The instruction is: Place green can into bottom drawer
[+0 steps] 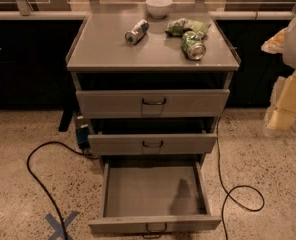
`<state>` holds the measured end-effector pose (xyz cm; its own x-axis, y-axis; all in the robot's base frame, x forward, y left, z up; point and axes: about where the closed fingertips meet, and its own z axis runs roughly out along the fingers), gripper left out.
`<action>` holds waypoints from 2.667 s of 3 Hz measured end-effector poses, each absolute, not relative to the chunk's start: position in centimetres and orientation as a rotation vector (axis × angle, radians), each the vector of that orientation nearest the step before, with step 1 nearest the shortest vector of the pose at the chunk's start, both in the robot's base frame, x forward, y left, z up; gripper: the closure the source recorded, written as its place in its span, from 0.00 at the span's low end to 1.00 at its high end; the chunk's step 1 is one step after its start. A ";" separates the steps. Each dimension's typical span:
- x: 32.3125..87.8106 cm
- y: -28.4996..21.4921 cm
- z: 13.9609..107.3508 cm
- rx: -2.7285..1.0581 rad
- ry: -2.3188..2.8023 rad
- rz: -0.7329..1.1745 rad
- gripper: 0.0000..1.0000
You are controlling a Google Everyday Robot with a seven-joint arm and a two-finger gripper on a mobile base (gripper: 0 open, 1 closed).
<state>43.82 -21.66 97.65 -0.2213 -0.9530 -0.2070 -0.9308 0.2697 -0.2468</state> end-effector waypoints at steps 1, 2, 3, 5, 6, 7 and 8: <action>44.1 -21.6 97.7 -1.717 2.220 -0.128 0.00; 45.7 -21.9 97.8 -1.722 2.207 -0.180 0.00; 48.9 -22.6 98.0 -1.712 2.192 -0.216 0.00; 56.8 -24.7 97.6 -1.719 2.169 -0.239 0.00; 60.0 -24.8 96.8 -1.806 2.069 -0.149 0.00; 62.3 -24.3 96.0 -1.913 1.928 -0.045 0.00; 63.4 -24.4 97.1 -1.894 1.889 -0.072 0.00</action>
Offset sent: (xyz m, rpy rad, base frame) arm 0.0402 -0.0072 -0.0031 -0.0727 -0.0655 0.0043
